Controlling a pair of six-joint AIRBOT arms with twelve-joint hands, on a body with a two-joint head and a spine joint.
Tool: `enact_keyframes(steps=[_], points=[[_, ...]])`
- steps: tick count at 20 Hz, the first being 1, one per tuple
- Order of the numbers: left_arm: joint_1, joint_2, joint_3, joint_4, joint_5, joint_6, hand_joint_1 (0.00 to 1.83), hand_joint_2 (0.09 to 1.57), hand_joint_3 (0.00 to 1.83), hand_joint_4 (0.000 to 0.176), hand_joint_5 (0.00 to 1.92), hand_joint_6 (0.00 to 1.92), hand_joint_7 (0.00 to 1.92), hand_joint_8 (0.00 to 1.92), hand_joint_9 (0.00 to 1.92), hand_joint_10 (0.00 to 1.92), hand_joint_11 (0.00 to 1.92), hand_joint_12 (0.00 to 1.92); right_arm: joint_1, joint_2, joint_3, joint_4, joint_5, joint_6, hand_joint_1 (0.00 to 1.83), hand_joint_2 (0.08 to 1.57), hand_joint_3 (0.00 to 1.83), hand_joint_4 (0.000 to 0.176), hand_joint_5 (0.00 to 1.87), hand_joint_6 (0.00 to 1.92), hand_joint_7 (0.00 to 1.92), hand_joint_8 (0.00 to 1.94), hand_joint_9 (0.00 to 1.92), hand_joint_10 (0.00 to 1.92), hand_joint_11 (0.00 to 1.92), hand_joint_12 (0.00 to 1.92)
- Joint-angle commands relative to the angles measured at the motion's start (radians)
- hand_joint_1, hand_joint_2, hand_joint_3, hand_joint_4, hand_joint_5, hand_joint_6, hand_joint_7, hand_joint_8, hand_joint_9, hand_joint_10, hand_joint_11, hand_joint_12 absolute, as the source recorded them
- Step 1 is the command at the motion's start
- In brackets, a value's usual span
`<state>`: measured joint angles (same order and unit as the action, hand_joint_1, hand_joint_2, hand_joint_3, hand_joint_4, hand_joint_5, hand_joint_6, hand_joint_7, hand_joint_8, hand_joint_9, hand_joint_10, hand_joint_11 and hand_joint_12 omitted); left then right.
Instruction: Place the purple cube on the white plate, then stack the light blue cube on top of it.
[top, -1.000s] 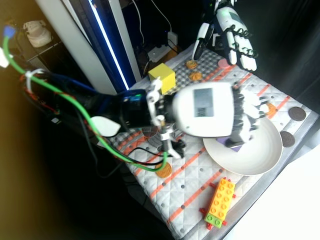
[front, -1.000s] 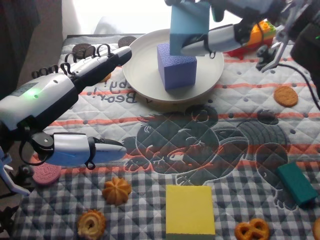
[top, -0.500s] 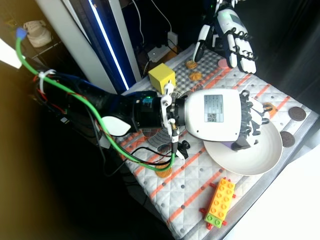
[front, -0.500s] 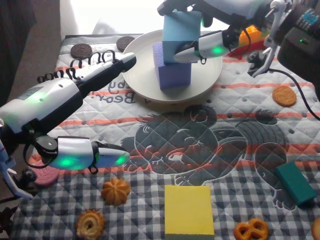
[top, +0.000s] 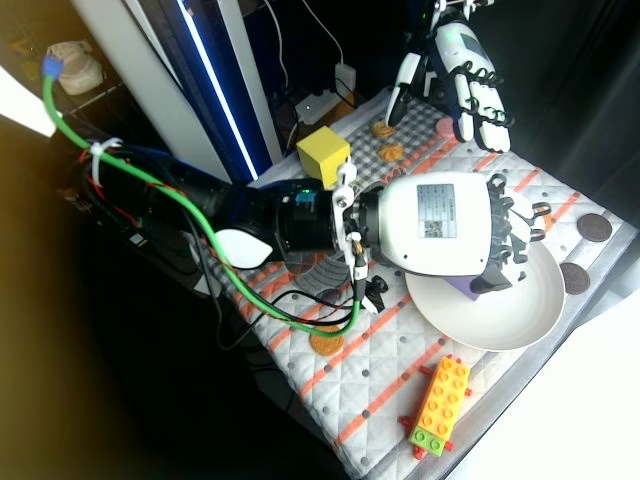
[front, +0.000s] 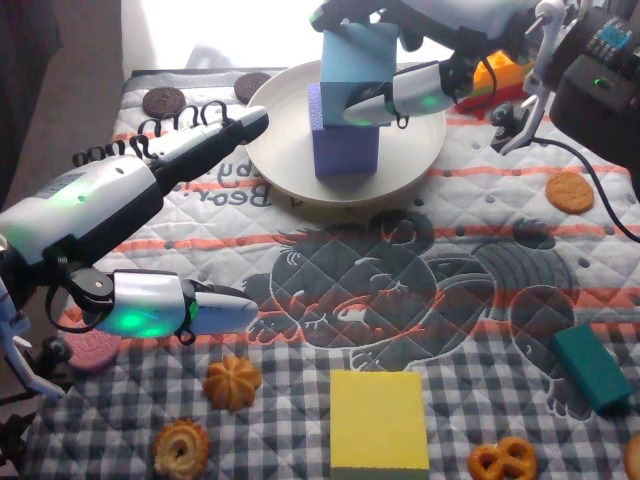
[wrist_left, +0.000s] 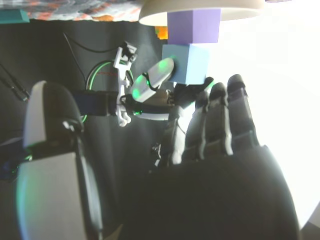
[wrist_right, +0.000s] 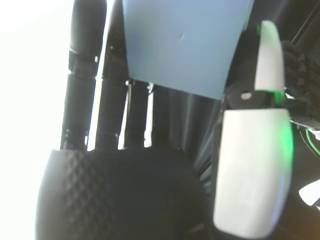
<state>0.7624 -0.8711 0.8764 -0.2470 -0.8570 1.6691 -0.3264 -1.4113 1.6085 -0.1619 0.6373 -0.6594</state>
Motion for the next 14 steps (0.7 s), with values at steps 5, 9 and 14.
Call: enact_keyframes(steps=[5,9,14], points=[[-0.011,-0.004,0.003,0.013,-0.12,-0.019,0.93,0.86,0.0,0.176,0.0,0.0,0.0,0.0,0.0,0.0,0.0,0.0,0.013,0.005,0.007,0.02,0.094,0.001,0.9,1.03,0.0,0.132,0.15,0.0,0.32,0.0,0.43,0.0,0.12,1.02],[-0.012,-0.004,0.005,0.014,-0.121,-0.025,0.89,0.88,0.0,0.176,0.0,0.0,0.0,0.0,0.0,0.0,0.0,0.0,0.013,0.006,0.006,0.02,0.094,0.014,0.83,1.01,0.0,0.176,0.0,0.0,0.09,0.0,0.29,0.0,0.0,1.15],[-0.012,-0.004,0.006,0.014,-0.117,-0.025,0.88,0.88,0.0,0.176,0.0,0.0,0.0,0.0,0.0,0.0,0.0,0.0,0.013,0.013,-0.006,0.02,0.103,0.019,0.82,1.0,0.0,0.176,0.0,0.0,0.0,0.0,0.09,0.0,0.0,1.05]])
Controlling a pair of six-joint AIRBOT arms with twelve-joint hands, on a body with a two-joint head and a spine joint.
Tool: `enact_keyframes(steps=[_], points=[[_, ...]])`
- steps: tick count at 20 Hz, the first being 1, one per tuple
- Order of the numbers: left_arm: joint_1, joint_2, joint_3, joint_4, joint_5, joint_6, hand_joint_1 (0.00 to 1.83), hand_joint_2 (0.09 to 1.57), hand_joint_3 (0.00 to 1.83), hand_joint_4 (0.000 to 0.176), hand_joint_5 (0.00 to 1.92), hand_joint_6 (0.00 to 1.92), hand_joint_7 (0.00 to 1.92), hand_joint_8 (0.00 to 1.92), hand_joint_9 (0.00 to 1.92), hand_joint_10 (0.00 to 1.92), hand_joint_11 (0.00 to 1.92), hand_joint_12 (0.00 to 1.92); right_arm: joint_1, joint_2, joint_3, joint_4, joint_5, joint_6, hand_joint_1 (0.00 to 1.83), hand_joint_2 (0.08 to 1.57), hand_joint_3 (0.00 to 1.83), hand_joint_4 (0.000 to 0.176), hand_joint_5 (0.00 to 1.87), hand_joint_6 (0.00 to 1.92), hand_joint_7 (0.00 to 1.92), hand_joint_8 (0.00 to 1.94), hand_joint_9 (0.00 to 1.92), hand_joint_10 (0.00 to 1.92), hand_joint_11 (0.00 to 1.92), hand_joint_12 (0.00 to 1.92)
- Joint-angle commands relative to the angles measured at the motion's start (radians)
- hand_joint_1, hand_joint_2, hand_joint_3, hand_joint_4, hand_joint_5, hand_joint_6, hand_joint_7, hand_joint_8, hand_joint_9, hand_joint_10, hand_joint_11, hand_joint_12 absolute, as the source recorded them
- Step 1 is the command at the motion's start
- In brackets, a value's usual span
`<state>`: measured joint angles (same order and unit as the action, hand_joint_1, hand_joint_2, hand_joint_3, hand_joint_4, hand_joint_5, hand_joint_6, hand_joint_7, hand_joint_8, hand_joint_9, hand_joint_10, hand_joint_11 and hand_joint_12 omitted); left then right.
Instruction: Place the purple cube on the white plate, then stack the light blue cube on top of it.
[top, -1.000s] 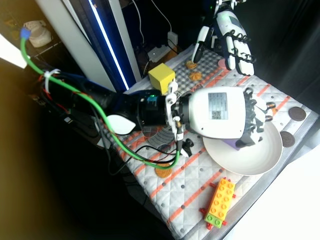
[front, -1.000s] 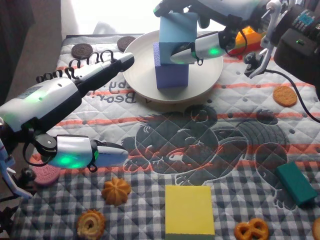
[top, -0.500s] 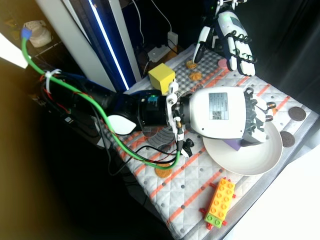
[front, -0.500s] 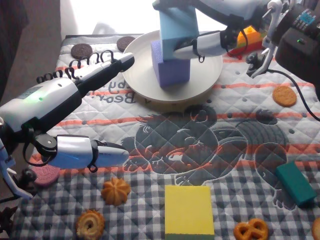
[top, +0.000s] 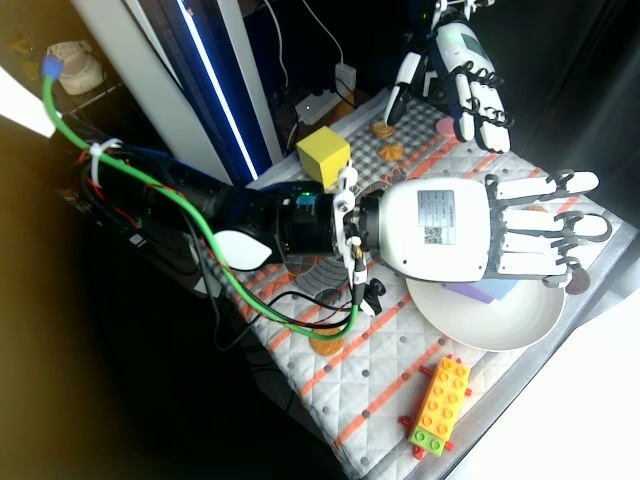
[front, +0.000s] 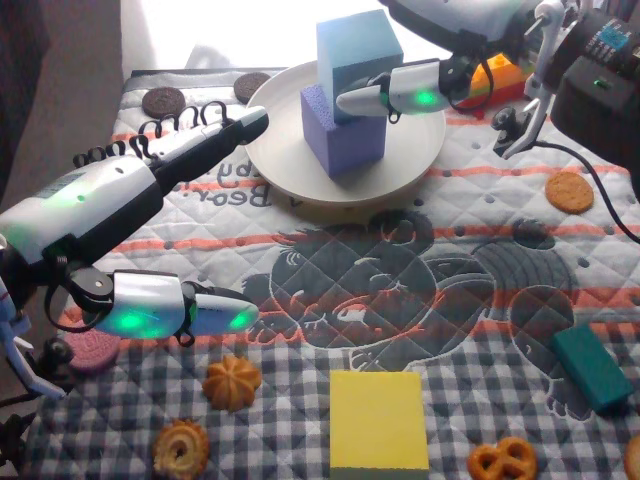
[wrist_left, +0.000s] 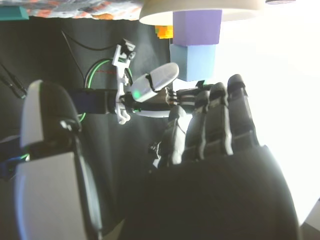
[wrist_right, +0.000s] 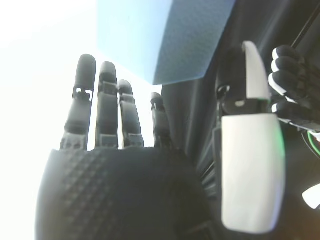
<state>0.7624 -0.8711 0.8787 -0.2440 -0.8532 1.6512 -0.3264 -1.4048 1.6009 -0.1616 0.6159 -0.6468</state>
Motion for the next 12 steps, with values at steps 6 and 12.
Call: enact_keyframes(steps=[6,12], points=[[0.003,0.009,0.002,0.005,-0.163,-0.063,0.88,0.91,0.01,0.176,0.0,0.0,0.0,0.0,0.0,0.0,0.0,0.0,-0.044,0.158,-0.105,0.044,0.318,0.014,0.71,0.96,0.0,0.176,0.0,0.0,0.0,0.0,0.0,0.0,0.0,0.0],[0.091,0.106,-0.002,-0.017,-0.385,-0.312,0.89,0.94,0.01,0.098,0.0,0.0,0.0,0.0,0.0,0.0,0.0,0.0,-0.277,0.342,-0.281,0.15,0.627,0.011,0.72,0.9,0.0,0.176,0.0,0.0,0.0,0.0,0.0,0.0,0.0,0.0]])
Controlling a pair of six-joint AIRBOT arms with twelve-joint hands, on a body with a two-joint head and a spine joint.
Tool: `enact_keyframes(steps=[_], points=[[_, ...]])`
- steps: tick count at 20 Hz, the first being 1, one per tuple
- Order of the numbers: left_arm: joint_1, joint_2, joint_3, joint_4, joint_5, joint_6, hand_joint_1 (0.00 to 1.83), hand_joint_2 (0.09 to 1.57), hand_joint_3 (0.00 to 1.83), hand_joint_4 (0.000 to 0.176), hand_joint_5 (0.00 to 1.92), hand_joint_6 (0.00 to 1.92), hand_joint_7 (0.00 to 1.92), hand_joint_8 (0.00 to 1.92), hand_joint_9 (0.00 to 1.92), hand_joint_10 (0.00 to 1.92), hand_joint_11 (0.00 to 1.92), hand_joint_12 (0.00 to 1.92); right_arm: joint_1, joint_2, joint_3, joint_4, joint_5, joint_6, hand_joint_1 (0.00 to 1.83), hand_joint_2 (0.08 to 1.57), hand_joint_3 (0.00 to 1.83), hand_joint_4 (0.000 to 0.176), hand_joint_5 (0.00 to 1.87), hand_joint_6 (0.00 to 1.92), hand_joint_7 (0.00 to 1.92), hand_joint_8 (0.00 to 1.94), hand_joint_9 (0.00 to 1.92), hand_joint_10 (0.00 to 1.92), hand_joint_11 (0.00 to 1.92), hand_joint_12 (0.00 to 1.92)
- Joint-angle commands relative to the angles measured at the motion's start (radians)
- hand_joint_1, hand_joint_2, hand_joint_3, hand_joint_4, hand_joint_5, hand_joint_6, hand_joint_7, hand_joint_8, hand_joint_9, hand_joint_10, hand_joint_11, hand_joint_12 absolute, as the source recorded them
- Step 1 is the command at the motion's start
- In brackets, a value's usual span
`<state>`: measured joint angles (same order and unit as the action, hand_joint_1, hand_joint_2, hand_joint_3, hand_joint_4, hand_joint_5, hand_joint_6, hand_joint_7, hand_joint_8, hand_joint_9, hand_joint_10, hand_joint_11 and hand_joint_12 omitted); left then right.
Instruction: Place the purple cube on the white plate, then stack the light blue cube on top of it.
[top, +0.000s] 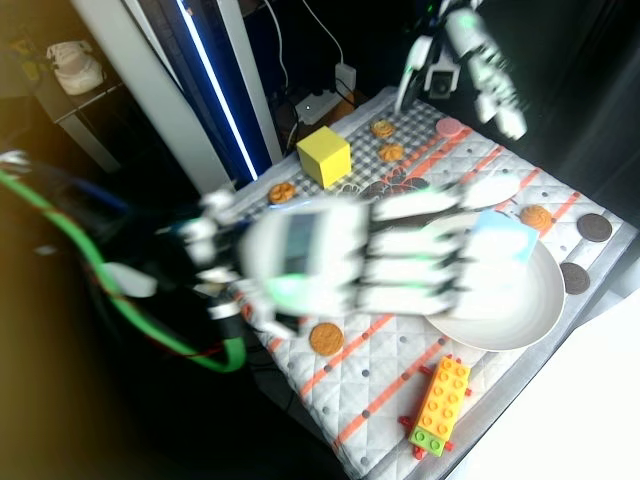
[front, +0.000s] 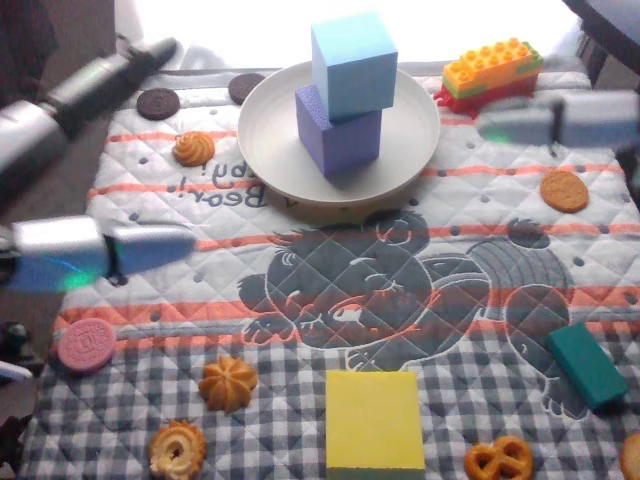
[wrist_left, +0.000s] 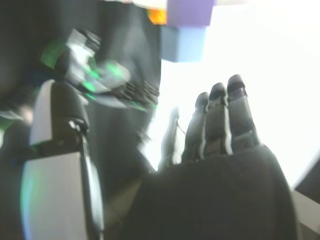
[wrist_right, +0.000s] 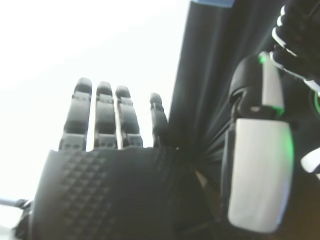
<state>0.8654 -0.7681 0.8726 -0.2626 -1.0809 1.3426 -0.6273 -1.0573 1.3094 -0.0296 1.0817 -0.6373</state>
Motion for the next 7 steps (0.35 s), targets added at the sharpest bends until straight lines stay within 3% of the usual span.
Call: enact_keyframes(steps=[1,2,3,4,5,6,7], points=[[0.005,0.009,0.008,0.002,-0.199,-0.067,0.85,0.95,0.01,0.079,0.0,0.0,0.0,0.0,0.0,0.0,0.0,0.0,-0.035,0.033,-0.034,0.038,0.219,-0.009,0.73,0.92,0.0,0.176,0.0,0.0,0.0,0.0,0.0,0.0,0.0,0.0],[0.024,0.009,0.017,-0.002,-0.233,-0.126,0.88,0.98,0.02,0.118,0.0,0.0,0.0,0.0,0.0,0.0,0.0,0.0,-0.088,0.059,-0.065,0.058,0.265,-0.018,0.72,0.94,0.01,0.176,0.0,0.0,0.0,0.0,0.0,0.0,0.0,0.0],[0.051,0.002,0.031,-0.008,-0.267,-0.207,0.94,0.98,0.02,0.115,0.0,0.0,0.0,0.0,0.0,0.0,0.0,0.0,-0.153,0.088,-0.103,0.089,0.322,-0.023,0.71,0.92,0.0,0.176,0.0,0.0,0.0,0.0,0.0,0.0,0.0,0.0],[0.076,-0.003,0.044,-0.01,-0.289,-0.269,0.92,0.98,0.01,0.137,0.0,0.0,0.0,0.0,0.0,0.0,0.0,0.0,-0.209,0.104,-0.126,0.114,0.368,-0.024,0.71,0.92,0.0,0.176,0.0,0.0,0.0,0.0,0.0,0.0,0.0,0.0],[0.131,-0.017,0.069,-0.014,-0.345,-0.409,0.85,1.03,0.03,0.142,0.0,0.0,0.0,0.0,0.0,0.0,0.0,0.0,-0.316,0.129,-0.169,0.176,0.454,-0.024,0.76,0.93,0.0,0.176,0.0,0.0,0.0,0.0,0.0,0.0,0.0,0.0],[0.143,-0.02,0.074,-0.018,-0.359,-0.436,0.85,1.03,0.03,0.142,0.0,0.0,0.0,0.0,0.0,0.0,0.0,0.0,-0.345,0.133,-0.178,0.19,0.471,-0.024,0.76,0.93,0.0,0.176,0.0,0.0,0.0,0.0,0.0,0.0,0.0,0.0],[0.174,-0.028,0.079,-0.028,-0.399,-0.48,0.78,1.02,0.02,0.169,0.0,0.0,0.0,0.0,0.0,0.0,0.0,0.0,-0.41,0.141,-0.202,0.226,0.519,-0.024,0.77,0.94,0.0,0.176,0.0,0.0,0.0,0.0,0.0,0.0,0.0,0.0]])
